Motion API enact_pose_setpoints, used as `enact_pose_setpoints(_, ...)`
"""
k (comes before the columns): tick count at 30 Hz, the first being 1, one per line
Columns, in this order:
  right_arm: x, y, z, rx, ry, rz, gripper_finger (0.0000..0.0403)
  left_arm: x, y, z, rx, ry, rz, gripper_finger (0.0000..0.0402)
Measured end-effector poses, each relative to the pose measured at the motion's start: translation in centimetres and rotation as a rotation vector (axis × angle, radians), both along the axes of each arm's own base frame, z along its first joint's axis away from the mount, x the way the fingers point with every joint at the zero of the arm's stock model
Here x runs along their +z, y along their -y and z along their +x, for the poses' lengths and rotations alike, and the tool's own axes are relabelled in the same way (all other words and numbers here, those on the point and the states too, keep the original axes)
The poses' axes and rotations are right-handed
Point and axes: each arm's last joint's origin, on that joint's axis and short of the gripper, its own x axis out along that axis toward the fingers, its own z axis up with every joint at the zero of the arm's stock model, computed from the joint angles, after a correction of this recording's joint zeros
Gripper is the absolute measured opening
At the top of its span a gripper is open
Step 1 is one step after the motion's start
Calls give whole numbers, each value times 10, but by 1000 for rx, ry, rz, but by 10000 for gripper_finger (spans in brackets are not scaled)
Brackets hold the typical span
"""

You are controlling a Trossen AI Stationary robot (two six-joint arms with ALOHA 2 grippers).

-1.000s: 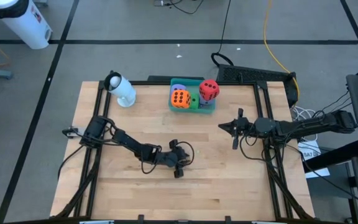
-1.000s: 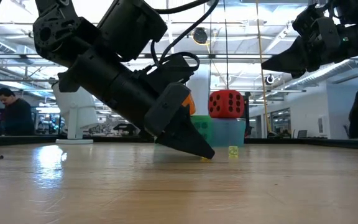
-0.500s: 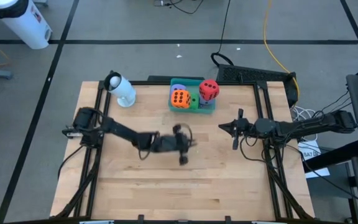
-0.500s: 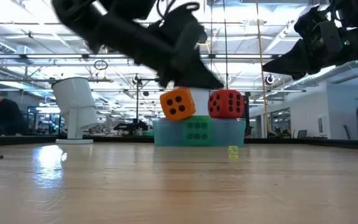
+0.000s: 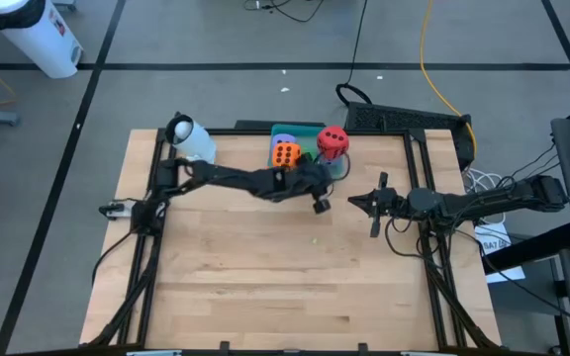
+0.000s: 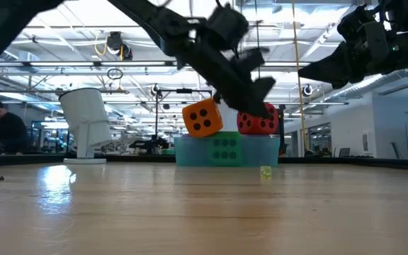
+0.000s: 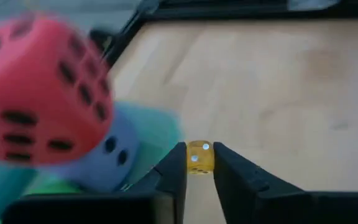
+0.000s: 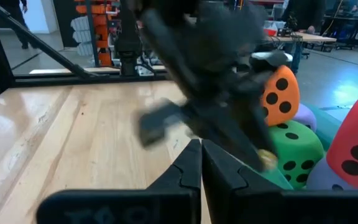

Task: Pick & Place Dice
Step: Put the small yellow dice into the green bin

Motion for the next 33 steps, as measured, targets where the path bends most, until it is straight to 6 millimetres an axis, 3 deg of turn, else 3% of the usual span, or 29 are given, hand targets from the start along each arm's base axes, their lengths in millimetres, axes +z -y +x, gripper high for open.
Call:
enact_pose_setpoints(5,0,0,0,0,0,0,4,-14,-22,11,108,-65,-34,148)
enact_pose_setpoints(11,0,0,0,1,1,0,4,-7,-19,17,120,-52,-24,235)
enact_pose_setpoints(16,0,0,0,1,1,-1,4,30,2,16,50,7,32,257)
enact_pose_setpoints(22,-1,0,0,0,-12,11,4,103,48,-15,11,38,93,235)
enact_pose_setpoints(26,-4,0,0,0,-31,24,4,159,83,-60,-39,43,96,195)
enact_pose_setpoints(33,-4,0,0,-5,-37,24,4,226,139,-143,-154,108,71,76)
